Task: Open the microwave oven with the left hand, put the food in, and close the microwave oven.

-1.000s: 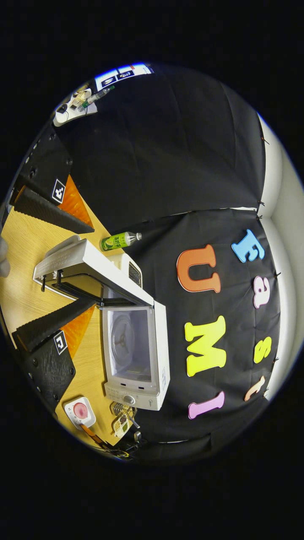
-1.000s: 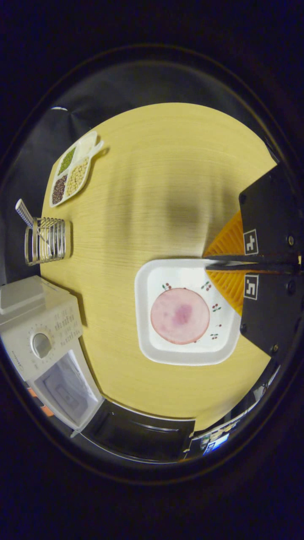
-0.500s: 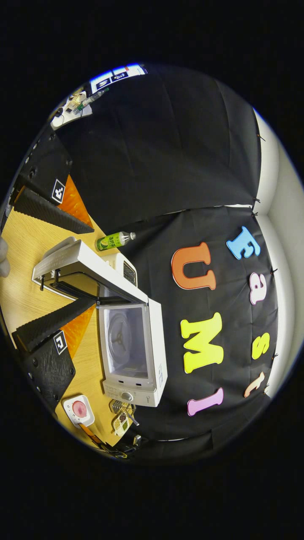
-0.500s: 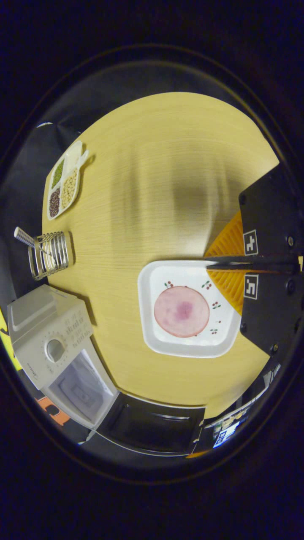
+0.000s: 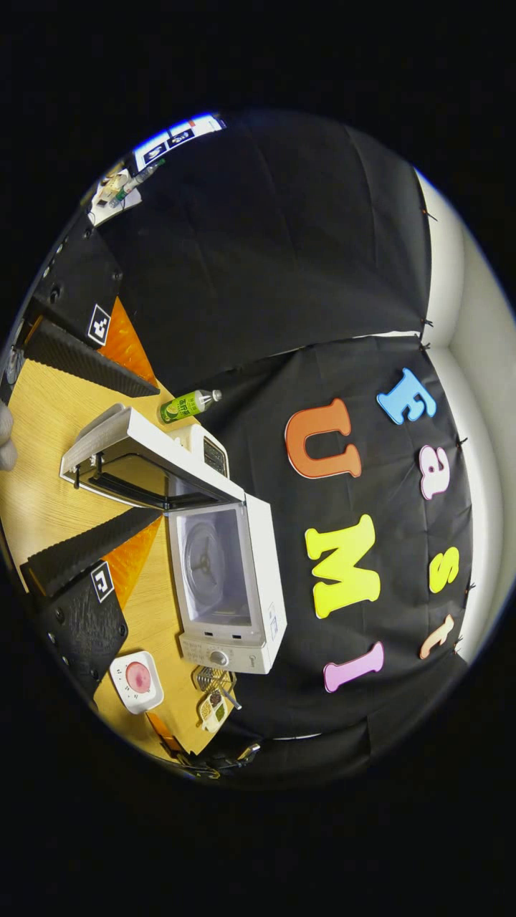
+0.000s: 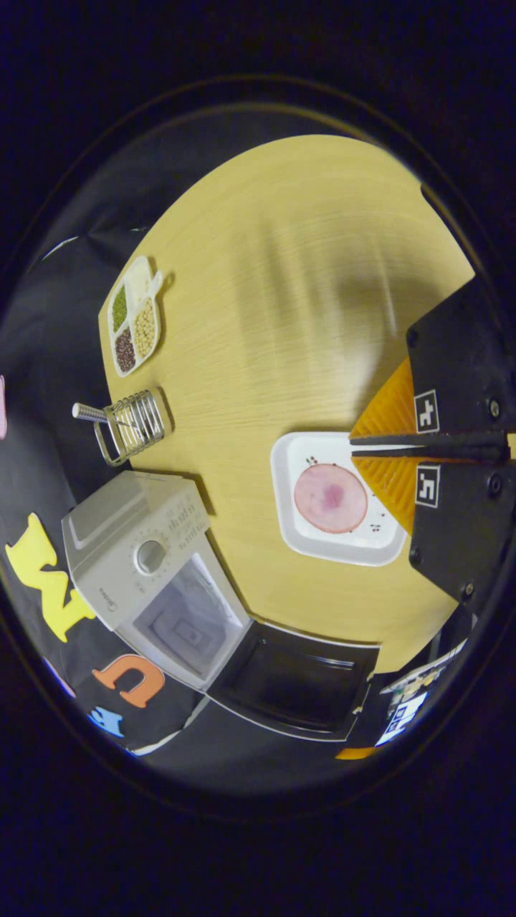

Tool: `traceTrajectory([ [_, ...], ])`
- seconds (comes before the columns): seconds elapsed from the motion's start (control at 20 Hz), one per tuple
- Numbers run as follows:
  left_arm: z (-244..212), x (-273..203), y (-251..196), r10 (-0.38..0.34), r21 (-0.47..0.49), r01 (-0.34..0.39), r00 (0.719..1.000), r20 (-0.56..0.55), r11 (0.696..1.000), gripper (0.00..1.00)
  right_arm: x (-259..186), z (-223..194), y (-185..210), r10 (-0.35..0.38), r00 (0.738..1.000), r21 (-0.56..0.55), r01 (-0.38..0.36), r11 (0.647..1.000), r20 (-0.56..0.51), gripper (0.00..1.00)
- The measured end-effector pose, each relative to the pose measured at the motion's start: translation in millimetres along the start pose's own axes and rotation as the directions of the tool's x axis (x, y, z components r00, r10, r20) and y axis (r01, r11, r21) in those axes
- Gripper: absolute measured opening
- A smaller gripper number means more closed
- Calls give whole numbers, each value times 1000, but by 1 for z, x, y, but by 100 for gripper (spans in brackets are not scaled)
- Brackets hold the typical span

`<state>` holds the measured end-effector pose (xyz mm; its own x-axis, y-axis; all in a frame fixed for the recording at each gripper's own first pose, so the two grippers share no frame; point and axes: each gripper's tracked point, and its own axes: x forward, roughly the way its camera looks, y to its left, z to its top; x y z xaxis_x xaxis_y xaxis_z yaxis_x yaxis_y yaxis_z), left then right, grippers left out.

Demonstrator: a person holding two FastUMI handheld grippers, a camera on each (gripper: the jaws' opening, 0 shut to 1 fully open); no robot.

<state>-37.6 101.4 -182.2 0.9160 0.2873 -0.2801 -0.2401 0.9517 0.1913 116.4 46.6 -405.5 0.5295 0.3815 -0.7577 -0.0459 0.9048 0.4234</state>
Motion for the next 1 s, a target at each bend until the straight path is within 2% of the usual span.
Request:
traceTrajectory([
  [0.1, 5, 0, -7, -18, 0, 18, 1000, 8, 1000, 93, 2, -5, -7, -36, 999, -25, 35, 999, -36, 4],
  [0.2, 8, -1, -10, -23, -2, 23, 1000, 19, 1000, 93, 4, -12, -7, -36, 996, -36, 33, 999, -80, 0],
  [0.25, 9, 0, -10, -23, -7, 23, 1000, 20, 1000, 93, 5, -16, -6, -33, 994, -38, 29, 999, -102, 3],
  [0.6, 6, 2, -5, -14, -31, 14, 1000, 19, 999, 93, 13, -18, -6, -54, 983, -20, 51, 998, -176, 4],
  [0.85, 1, 5, -2, -9, -66, 11, 1000, 24, 998, 93, 24, -34, -2, -72, 938, 35, 89, 995, -338, 4],
  [0.95, -1, 7, -2, -8, -82, 10, 1000, 27, 997, 93, 23, -32, -1, -80, 932, 50, 104, 993, -354, 0],
  [1.0, -3, 8, -1, -9, -87, 11, 1000, 25, 996, 93, 23, -34, -1, -84, 931, 48, 108, 993, -356, 4],
])
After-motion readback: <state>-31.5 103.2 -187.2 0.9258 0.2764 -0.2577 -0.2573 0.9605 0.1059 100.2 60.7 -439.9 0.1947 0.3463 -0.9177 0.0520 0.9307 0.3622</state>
